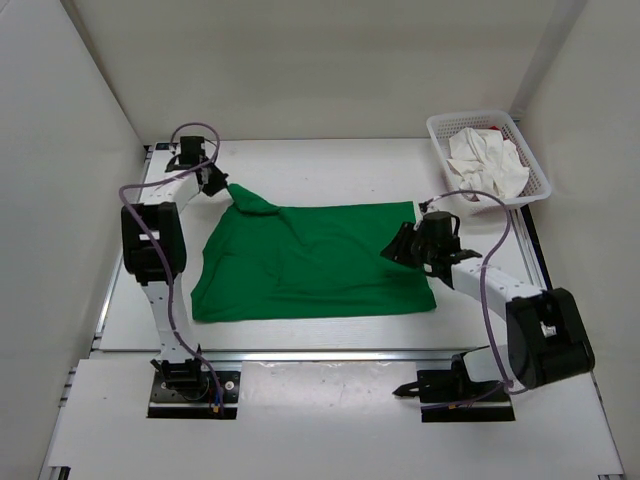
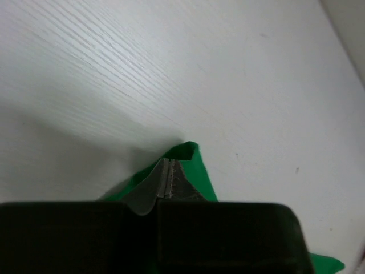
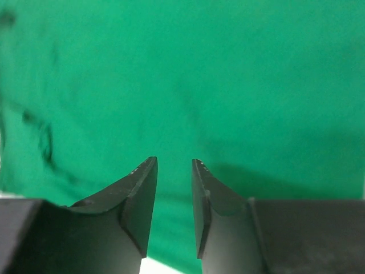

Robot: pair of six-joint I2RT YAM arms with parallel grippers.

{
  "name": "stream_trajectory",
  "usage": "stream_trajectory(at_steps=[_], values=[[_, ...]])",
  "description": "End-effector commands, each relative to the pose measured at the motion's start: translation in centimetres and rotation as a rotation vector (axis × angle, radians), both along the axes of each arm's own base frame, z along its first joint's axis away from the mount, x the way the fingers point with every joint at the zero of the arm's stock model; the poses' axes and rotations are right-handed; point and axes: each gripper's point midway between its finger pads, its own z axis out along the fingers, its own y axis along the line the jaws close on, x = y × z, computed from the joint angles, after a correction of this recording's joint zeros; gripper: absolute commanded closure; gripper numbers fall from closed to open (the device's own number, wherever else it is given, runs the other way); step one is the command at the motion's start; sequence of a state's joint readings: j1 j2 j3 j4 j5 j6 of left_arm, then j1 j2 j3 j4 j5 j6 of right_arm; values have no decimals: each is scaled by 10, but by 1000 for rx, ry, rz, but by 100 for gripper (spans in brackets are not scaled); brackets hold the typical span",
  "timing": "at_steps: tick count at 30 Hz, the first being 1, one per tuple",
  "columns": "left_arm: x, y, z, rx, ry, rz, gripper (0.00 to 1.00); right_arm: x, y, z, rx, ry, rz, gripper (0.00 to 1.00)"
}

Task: Fold and stack the t-shirts
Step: Grap the side of the flattened tshirt furthest away from the robot with both arms

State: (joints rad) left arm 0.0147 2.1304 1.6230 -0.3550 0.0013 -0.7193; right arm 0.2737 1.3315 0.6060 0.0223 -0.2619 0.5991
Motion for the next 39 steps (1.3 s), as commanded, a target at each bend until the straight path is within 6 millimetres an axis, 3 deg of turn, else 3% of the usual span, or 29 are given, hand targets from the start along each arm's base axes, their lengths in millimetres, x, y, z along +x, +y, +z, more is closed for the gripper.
stream_trajectory(at_steps=[1,2,6,8,10,11,12,15,16,18,20,24,33,39], values=[[3,7,68,-18,-161,14,100,48,-18,19,-54,-106,-73,70],[1,6,67,-21,-160,13,100,53,-23,11,-70,-89,-81,70],[-8,7,64,-33,-142,13,100,94,-49,12,-143,-107,-157,70],[-13,4,67,-56,-151,11,100,116,-62,23,-170,-145,-196,66],[-19,5,61,-65,-145,7,100,133,-81,17,-197,-134,-236,66],[-19,6,63,-69,-153,7,100,144,-87,23,-217,-154,-249,65],[-21,3,63,-61,-154,0,100,146,-92,9,-241,-106,-258,65],[-21,5,52,-39,-127,-8,100,173,-99,9,-299,-103,-265,65],[-19,5,48,-29,-119,-16,100,172,-98,0,-312,-84,-251,65],[-13,9,42,-16,-90,-19,97,177,-98,0,-309,-82,-255,65],[-6,5,30,-17,-59,-37,81,179,-102,-3,-313,-79,-259,66],[0,4,12,-10,-27,-32,67,177,-103,-5,-306,-78,-258,66],[11,-3,-16,-5,22,-55,67,167,-95,-6,-283,-79,-229,65],[20,-5,-19,10,21,-56,62,159,-94,-18,-277,-47,-221,66]])
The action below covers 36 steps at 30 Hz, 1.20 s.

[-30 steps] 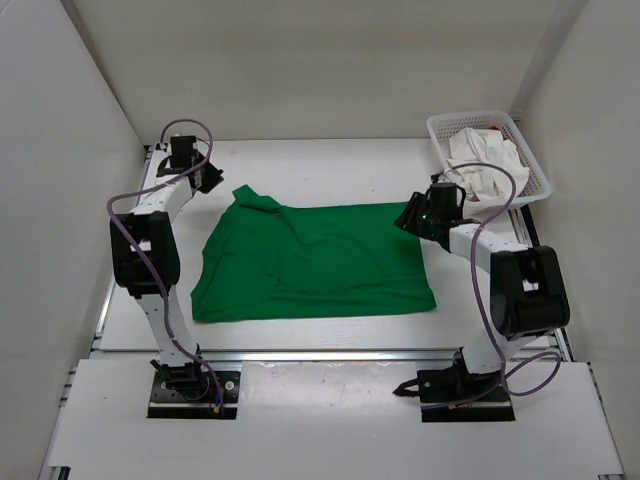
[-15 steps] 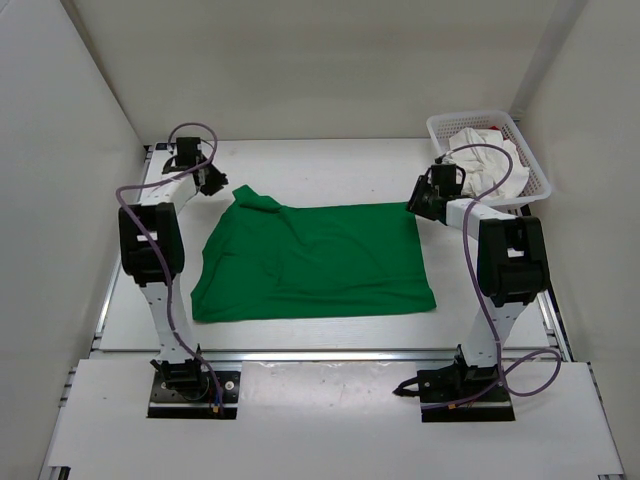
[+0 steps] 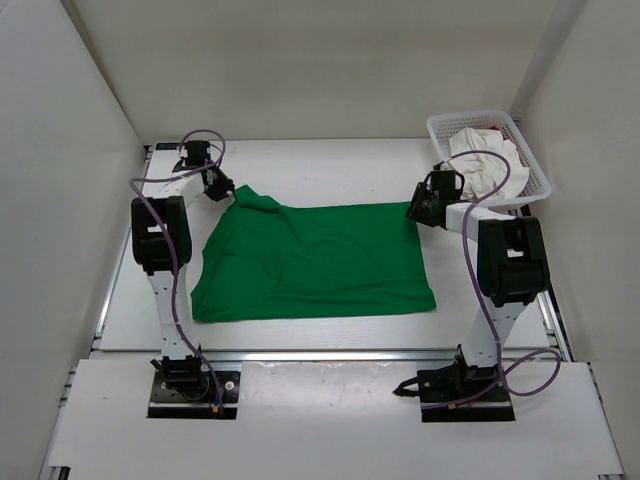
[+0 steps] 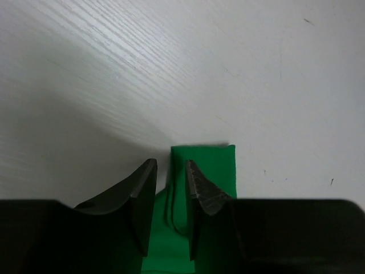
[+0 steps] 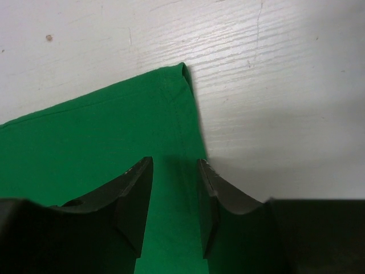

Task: Fold and stack the t-shirts
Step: Grap the side of the flattened tshirt furthest away from the robot with both arms

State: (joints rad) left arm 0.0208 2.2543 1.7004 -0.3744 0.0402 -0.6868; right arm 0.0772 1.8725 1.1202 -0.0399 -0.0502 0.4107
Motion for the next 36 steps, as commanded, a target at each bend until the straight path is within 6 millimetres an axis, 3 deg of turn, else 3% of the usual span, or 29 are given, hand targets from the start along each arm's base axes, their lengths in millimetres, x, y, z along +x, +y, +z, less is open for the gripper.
stream_trajectory(at_steps=[1,8,9,17,23,27,31,32,36], values=[[11,-2,18,23,-39,-7,62,5,1,16,1,-55,7,66],[15,4,9,51,-12,-10,64,7,1,18,13,-73,6,65],[14,-13,10,54,-15,-42,65,10,2,23,21,-88,0,65],[11,-20,3,125,8,-62,70,10,2,19,33,-83,1,65],[11,-15,2,138,13,-39,84,8,-3,18,37,-77,-1,65],[13,-9,7,147,8,-17,100,12,-6,21,41,-89,-14,65],[14,-11,19,152,-22,-24,100,18,-18,13,-6,-61,-43,64],[15,-11,27,150,-37,-30,100,26,-19,19,-14,-80,-45,64],[14,-11,51,117,-97,-18,100,42,-18,4,-25,-35,-47,63]])
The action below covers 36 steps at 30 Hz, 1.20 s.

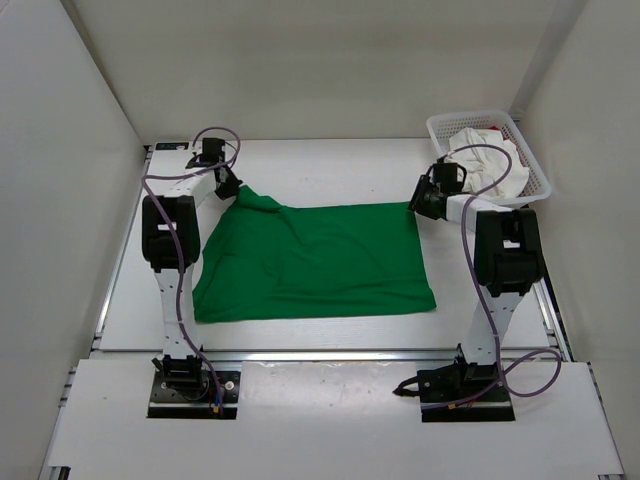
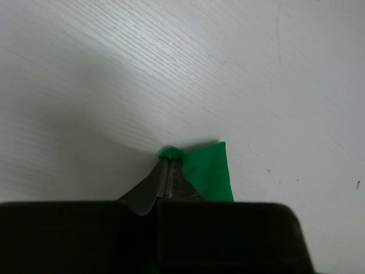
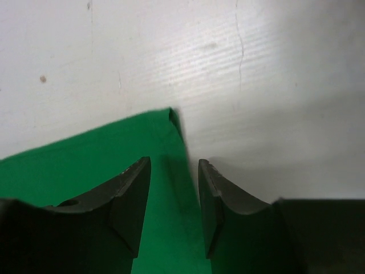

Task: Fold and stack the t-shirts
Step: Grap the side of the flattened tshirt furthest away from the robot with both arms

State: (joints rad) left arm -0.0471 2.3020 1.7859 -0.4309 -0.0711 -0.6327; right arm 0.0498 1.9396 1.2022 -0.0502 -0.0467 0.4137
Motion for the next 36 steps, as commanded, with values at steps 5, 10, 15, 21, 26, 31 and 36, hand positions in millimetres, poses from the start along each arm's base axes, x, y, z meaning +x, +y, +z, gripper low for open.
stream_trajectory(at_steps=[5,10,15,21,26,31,36], values=[[6,-3,67,-27,-138,-4,100,39,3,8,-42,-15,5,63],[4,-3,67,-33,-140,-4,100,44,6,4,-36,7,19,68],[3,0,67,-35,-143,0,100,47,8,0,-23,29,24,81],[0,-4,79,-54,-160,-14,100,48,12,13,-43,-4,20,99],[-17,-5,96,-185,-189,2,100,33,6,56,-36,-65,24,100],[-44,3,120,-225,-214,-3,100,-8,3,64,17,-30,45,100],[-82,6,142,-244,-234,-13,100,-42,10,69,47,-40,54,100]])
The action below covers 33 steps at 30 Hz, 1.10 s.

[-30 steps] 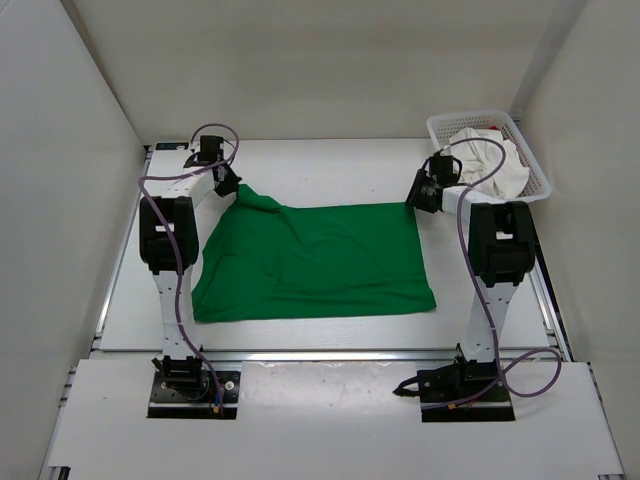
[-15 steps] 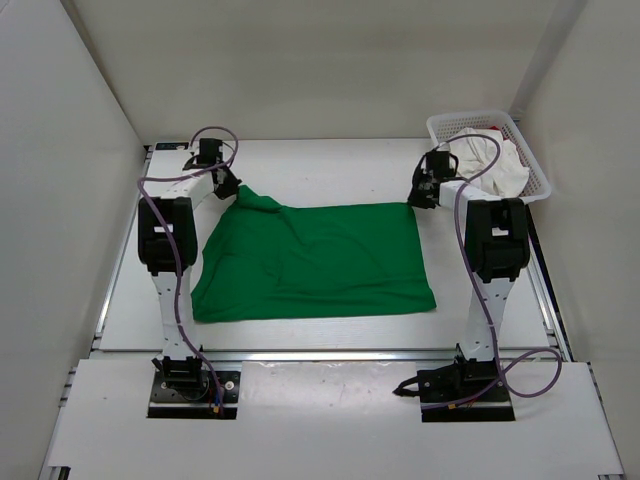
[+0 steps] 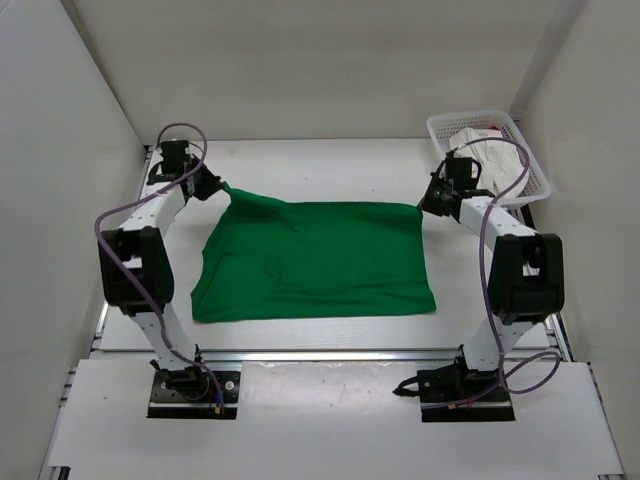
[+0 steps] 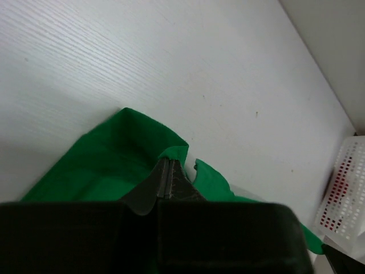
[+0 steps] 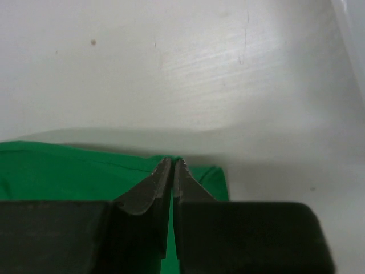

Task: Fold and stack the t-shirts
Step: Fold the other side of the tshirt into a rectangle

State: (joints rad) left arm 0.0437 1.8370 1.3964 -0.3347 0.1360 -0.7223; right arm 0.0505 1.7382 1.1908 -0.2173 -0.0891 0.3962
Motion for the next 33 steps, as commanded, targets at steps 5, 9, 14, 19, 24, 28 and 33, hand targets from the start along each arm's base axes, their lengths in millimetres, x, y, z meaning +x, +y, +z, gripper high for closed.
stream_trajectory(at_steps=[5,9,14,19,24,28,33], values=[[-53,-4,42,-53,-74,-54,100,-51,8,-5,56,4,4,100],[-90,-2,48,-79,-86,-65,100,-70,4,-3,75,-23,-14,100],[-143,-3,46,-44,-96,-92,100,-85,1,-10,74,-10,-10,100],[-181,-10,28,-14,-71,-117,100,-99,-5,-15,71,-3,-29,100],[-208,-11,12,41,-17,-156,100,-113,-12,-19,69,-2,-48,100],[-231,-15,-5,104,15,-179,100,-119,-10,-32,85,27,-47,100],[-261,-10,-43,95,104,-186,100,-122,-8,-41,63,50,-40,100]])
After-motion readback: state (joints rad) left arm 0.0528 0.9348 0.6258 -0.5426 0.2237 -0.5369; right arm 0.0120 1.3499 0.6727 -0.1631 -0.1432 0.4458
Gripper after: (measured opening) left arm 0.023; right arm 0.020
